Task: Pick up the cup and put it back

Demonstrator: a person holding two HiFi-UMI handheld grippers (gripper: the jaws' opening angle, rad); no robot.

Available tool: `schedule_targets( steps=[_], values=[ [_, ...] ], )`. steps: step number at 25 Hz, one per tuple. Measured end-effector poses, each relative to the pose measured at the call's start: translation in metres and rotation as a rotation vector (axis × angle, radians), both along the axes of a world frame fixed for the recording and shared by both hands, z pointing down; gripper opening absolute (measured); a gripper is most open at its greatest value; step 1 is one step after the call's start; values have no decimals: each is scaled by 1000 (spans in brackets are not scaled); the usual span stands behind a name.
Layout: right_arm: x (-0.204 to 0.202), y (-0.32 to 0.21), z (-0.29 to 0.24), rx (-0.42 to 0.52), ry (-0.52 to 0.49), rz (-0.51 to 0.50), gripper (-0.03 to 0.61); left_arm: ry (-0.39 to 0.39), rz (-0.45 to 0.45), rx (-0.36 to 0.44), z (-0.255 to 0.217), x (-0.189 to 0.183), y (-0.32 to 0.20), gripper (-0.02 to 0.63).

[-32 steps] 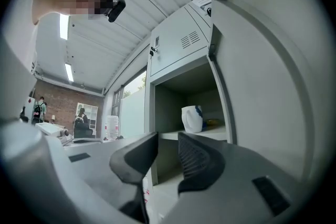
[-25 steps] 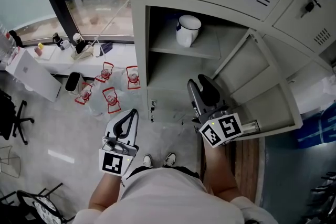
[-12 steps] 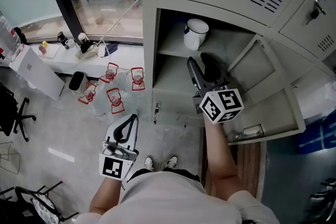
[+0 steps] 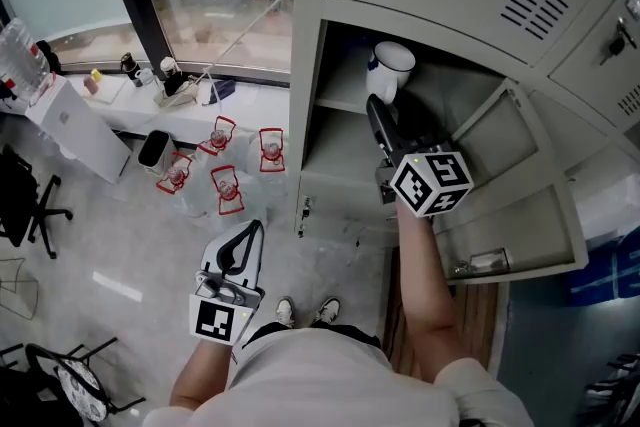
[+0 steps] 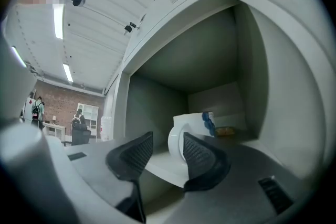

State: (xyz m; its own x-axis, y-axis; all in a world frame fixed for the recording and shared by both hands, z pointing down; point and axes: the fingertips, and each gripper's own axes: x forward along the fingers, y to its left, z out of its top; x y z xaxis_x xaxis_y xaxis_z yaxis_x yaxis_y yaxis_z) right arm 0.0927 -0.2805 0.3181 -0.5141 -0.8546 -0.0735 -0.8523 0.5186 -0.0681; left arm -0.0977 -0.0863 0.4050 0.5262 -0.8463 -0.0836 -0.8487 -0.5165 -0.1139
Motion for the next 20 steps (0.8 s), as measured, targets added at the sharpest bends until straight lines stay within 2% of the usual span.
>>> schedule_targets(
  steps=[14,20],
  values=[
    [-2,-15,-1,-13,-45,-48,86,-4,-30,-2,1,-2,-7,21],
    [-7,-18,0,-18,-24,-79,67,-5,-39,-5,1,-3,-11,21]
  ],
)
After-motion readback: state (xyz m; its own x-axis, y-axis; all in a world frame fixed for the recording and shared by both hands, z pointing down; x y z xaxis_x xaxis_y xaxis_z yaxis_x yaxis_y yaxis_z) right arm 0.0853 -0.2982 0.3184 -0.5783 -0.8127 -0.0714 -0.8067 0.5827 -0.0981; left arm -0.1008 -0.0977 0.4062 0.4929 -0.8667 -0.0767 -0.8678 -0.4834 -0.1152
